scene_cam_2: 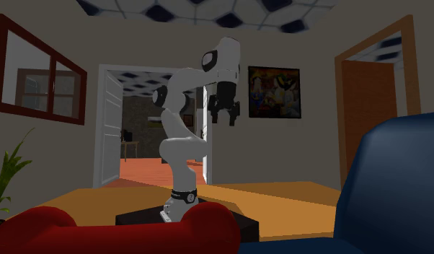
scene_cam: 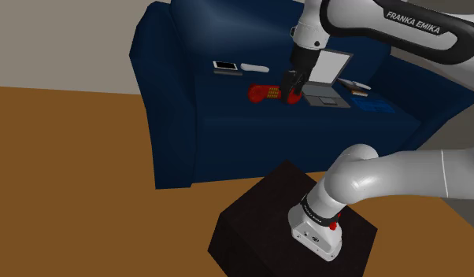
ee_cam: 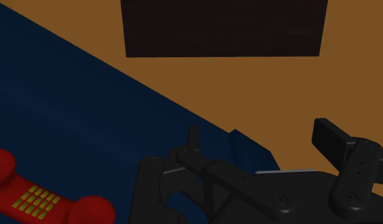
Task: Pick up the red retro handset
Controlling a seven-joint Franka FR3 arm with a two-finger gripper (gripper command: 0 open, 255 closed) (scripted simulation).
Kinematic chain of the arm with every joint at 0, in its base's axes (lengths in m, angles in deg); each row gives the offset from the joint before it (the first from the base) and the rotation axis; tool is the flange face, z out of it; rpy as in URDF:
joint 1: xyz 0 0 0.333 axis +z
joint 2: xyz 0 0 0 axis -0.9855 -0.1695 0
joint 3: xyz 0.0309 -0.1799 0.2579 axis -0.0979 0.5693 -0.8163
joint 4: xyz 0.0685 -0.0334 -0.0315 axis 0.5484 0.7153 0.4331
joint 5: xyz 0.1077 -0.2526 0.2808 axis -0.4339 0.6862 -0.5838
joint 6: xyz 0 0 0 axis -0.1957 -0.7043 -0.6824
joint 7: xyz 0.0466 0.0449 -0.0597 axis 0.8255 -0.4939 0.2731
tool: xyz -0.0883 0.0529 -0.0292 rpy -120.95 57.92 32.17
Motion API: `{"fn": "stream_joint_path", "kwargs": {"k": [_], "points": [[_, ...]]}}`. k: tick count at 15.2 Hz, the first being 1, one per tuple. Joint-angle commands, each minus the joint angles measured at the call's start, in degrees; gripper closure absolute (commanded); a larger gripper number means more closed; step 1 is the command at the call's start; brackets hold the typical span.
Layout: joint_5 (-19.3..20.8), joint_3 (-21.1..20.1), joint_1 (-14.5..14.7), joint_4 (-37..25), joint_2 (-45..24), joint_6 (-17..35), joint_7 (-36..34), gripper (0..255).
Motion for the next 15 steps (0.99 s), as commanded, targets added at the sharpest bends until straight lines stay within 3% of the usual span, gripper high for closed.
{"fn": "stream_joint_path", "kwargs": {"k": [1, 8, 15], "points": [[0.0, 0.0, 0.0, 0.0, 0.0, 0.0, 0.0, 0], [6.8, 10.11, -0.96, 0.42, -4.81, 5.23, 14.63, 0], [11.13, 19.67, -1.2, -3.42, -14.27, 11.28, 28.93, 0]]}}
